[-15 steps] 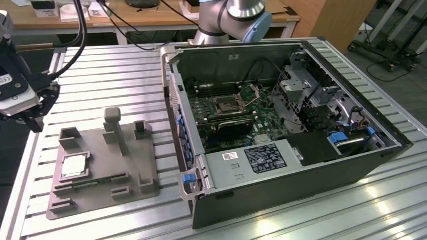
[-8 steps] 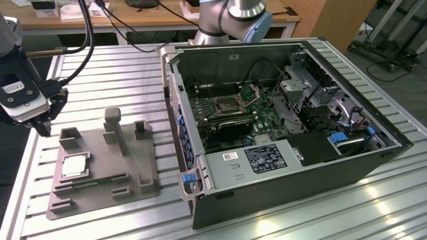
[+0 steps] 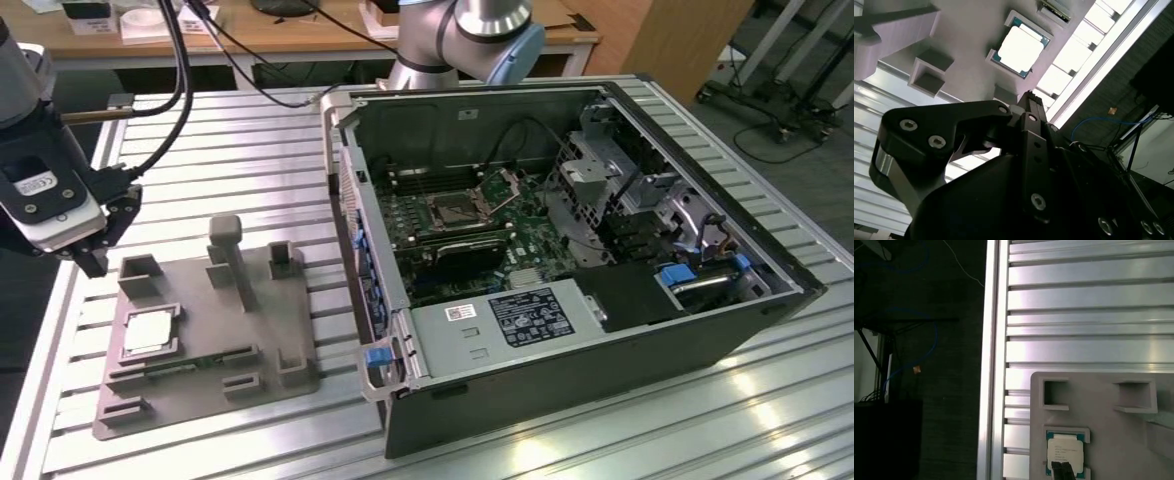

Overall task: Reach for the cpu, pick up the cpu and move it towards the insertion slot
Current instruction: 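Reach for the cpu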

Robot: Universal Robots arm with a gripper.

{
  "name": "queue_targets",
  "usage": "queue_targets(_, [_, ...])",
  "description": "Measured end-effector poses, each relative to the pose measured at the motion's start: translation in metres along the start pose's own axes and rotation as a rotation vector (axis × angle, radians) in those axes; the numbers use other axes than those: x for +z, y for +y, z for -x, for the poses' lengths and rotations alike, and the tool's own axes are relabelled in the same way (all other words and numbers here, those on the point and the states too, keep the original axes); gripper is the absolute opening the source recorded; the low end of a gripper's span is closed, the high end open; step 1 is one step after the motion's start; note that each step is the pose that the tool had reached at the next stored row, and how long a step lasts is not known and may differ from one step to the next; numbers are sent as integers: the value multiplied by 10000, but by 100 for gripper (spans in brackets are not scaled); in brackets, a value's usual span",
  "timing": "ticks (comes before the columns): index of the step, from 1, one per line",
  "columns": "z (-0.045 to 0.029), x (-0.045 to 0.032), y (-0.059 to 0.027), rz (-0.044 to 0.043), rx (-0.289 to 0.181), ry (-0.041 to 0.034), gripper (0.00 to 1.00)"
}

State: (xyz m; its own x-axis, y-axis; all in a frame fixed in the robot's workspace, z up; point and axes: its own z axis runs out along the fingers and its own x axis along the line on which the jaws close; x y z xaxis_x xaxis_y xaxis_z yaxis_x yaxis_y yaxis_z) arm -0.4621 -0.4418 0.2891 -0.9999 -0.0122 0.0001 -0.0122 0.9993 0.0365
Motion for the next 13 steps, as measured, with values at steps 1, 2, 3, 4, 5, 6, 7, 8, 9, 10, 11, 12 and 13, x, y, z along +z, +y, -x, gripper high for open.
queue_targets(1, [1,10,-5,0,16,-1,11])
queue_targets(2, [2,17,-11,-1,31,0,11])
queue_targets(3, [2,24,-17,-1,48,-1,11])
queue_targets(4, [3,31,-22,0,61,-2,11])
queue_targets(5, [3,34,-23,-3,68,-1,11])
queue_targets(6, [4,36,-23,-6,70,-1,11])
queue_targets(7, [4,36,-24,-9,71,0,11])
queue_targets(8, [4,37,-24,-14,70,0,11])
queue_targets(9, [4,39,-25,-14,70,-2,11])
queue_targets(10, [4,39,-25,-15,70,-2,11])
queue_targets(11, [5,39,-25,-17,70,-2,11])
queue_targets(12, [4,39,-25,-18,70,-2,11])
queue_targets(13, [4,39,-25,-18,70,-2,11])
